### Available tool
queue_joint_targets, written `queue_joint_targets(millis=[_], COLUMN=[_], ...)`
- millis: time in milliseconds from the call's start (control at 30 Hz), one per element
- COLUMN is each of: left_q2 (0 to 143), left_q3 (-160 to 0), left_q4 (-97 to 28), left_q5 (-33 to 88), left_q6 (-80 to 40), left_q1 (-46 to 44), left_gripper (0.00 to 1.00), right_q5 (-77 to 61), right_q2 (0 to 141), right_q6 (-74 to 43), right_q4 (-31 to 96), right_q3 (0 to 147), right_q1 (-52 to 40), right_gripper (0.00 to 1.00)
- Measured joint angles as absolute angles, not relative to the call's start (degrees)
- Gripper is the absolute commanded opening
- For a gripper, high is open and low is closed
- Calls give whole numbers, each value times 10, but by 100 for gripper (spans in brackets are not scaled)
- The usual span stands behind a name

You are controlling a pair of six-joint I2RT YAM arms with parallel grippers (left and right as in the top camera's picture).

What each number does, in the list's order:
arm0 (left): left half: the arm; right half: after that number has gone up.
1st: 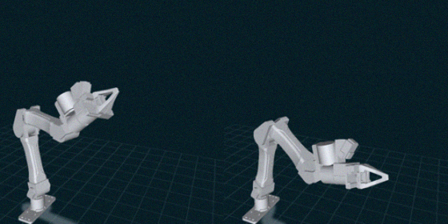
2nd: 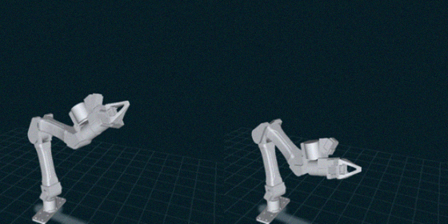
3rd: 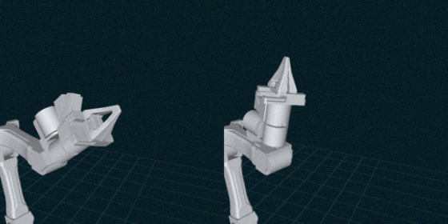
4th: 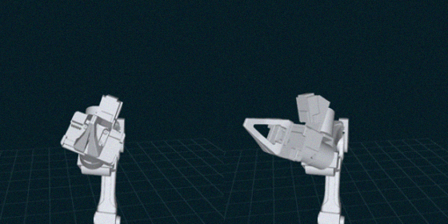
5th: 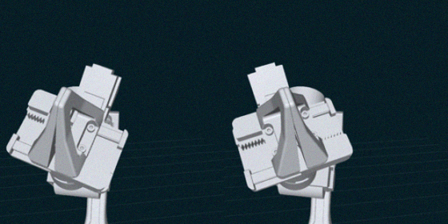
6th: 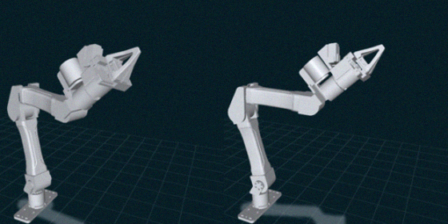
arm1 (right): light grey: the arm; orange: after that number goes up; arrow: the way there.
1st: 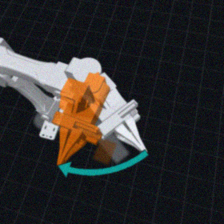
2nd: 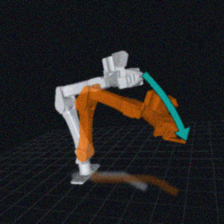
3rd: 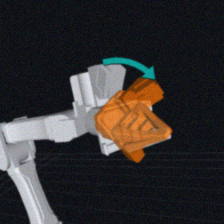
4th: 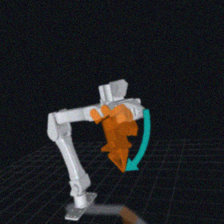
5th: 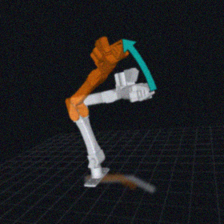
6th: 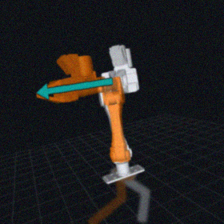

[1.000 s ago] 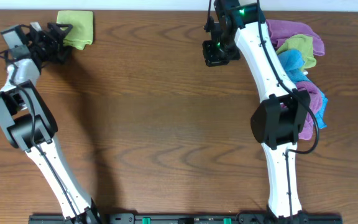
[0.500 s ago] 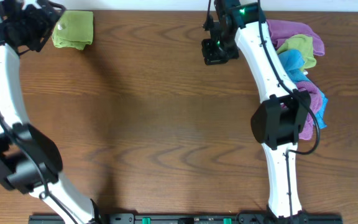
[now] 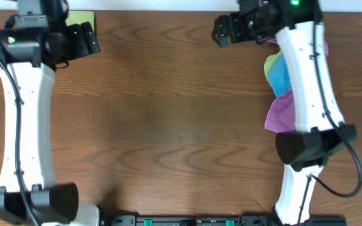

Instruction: Fold the cloth

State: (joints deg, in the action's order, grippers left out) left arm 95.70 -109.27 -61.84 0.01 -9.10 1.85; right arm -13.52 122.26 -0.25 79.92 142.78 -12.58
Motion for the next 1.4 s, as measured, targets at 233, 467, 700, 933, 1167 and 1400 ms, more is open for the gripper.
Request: queue_joint_targets(millis=[233, 467, 700, 933, 1167, 1400], left_q2=[968, 1102, 1241, 1330, 1394, 1419], left_q3=[-1090, -1086, -1082, -1082, -1082, -1082], left_q4=[-491, -286, -92, 4, 53, 69], left_q5=[-80, -95, -95, -59, -21, -16], left_q6=[-50, 10, 19, 1, -35, -46], left_q1=[18, 41, 65, 89, 113, 122], left_gripper=[95, 88, 98, 75, 6, 6], right_q5=[-133, -132, -131, -131, -131, -131], right_q2=[1211, 1211, 1211, 1211, 1211, 1211], right_q6=[11, 14, 17, 18, 10, -8], right_q4=[829, 841, 855, 879, 893, 894], right_q3=[1428, 1428, 1428, 1428, 1428, 1428], right_q1=[-123, -123, -123, -123, -123, -123], right_gripper=[96, 95, 92, 88, 86, 85])
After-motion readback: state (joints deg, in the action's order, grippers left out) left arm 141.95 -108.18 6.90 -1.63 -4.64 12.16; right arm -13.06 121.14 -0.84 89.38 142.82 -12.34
